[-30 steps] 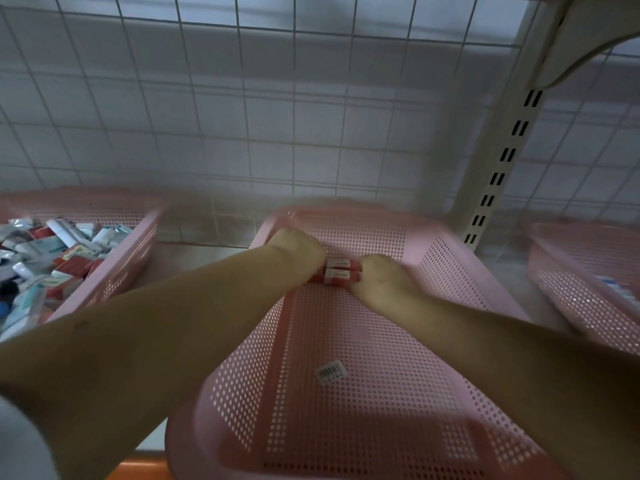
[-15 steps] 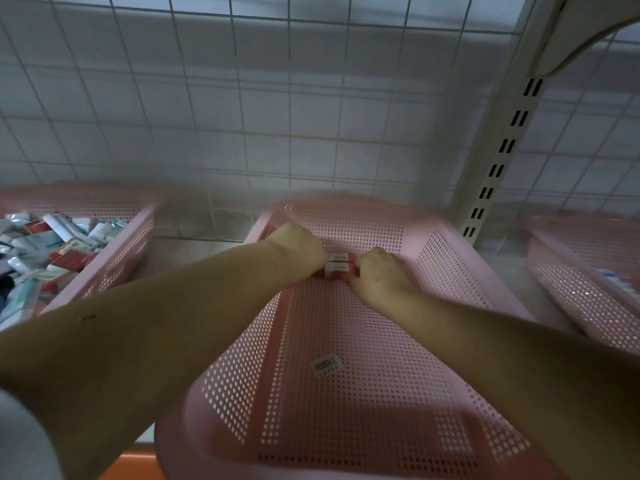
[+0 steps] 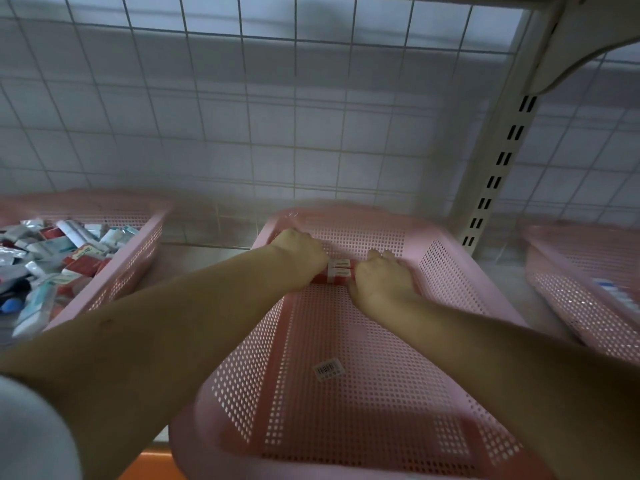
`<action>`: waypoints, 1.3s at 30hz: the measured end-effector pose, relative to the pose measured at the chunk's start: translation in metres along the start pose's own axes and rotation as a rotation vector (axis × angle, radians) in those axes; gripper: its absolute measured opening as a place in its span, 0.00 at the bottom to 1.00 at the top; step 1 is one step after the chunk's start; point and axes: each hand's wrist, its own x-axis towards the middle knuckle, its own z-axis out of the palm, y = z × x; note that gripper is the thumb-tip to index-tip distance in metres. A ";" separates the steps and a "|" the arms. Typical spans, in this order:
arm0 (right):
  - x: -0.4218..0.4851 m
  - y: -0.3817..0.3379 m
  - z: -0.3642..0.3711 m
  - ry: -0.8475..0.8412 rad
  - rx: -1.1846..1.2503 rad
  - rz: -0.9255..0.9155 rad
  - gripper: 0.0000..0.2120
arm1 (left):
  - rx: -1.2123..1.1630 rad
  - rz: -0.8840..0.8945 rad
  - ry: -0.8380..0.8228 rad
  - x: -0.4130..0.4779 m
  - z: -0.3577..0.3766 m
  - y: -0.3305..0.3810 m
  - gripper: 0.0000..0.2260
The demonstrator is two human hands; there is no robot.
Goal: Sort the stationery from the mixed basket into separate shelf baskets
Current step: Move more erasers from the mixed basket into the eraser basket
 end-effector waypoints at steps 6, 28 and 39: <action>0.002 -0.006 -0.048 0.077 -0.010 -0.101 0.17 | -0.129 -0.046 0.247 -0.016 -0.018 -0.035 0.13; 0.047 -0.231 -0.133 0.369 -0.112 -0.587 0.15 | -0.273 -0.508 0.142 -0.238 0.095 -0.241 0.15; 0.048 -0.313 -0.082 -0.037 -0.070 -0.526 0.15 | -0.485 -0.385 0.182 -0.269 0.167 -0.268 0.17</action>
